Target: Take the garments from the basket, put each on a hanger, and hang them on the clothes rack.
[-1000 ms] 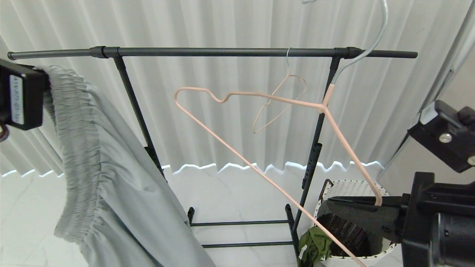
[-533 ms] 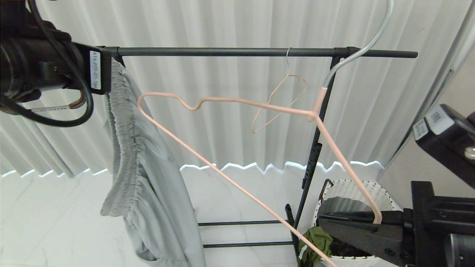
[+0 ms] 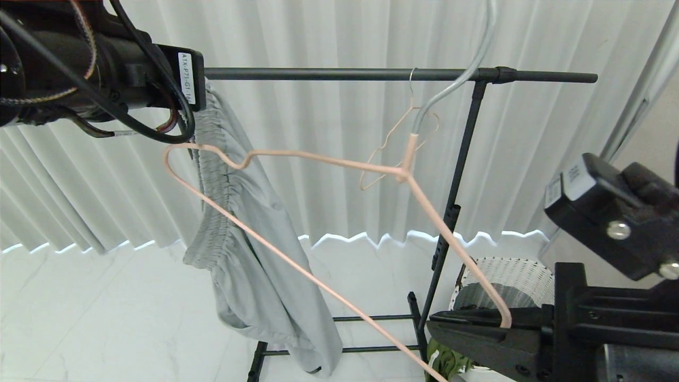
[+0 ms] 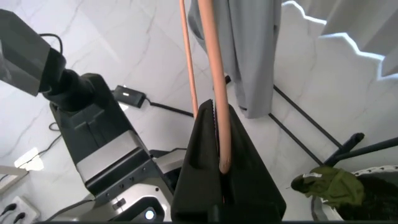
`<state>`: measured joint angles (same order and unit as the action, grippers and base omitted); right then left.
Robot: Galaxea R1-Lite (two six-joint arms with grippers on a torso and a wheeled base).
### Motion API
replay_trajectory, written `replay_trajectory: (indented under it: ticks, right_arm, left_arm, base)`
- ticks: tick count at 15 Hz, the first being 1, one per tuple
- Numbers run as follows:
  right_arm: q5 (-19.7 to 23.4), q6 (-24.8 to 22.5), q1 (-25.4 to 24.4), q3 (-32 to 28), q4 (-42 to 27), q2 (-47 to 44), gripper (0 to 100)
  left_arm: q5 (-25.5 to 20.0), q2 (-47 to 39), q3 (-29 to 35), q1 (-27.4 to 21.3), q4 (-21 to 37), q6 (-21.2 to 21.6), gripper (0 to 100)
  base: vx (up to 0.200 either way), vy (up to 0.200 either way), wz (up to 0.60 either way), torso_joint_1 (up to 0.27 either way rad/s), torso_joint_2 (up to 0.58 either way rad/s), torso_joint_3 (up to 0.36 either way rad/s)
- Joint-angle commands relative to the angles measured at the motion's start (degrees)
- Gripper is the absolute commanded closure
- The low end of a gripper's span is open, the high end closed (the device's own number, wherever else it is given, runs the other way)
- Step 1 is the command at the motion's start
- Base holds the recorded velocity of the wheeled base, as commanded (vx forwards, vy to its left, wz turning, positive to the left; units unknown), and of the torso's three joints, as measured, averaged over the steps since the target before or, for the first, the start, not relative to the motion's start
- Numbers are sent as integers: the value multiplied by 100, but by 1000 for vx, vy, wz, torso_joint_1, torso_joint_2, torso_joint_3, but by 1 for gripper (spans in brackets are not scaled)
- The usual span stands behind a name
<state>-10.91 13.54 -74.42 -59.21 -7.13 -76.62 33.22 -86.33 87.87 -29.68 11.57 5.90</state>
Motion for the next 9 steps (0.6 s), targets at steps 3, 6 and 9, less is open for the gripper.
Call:
replay_trajectory:
  ticks: [3,6,9]
  right_arm:
    - [-16,8,86,-275,-25,-547,100]
    - [-60,8,306,-354,-34,-644,100]
    - [-236,8,499,-346,-34,-609,100]
  left_arm:
    - [9,-41,37,-108,12,-28,100]
    - [9,-24,28,-99,12,131,100]
    - [9,-6,28,-55,3,632,100]
  base:
    - [0,0,0,0,0,0]
    - [0,0,0,0,0,0]
    - [0,0,0,0,0,0]
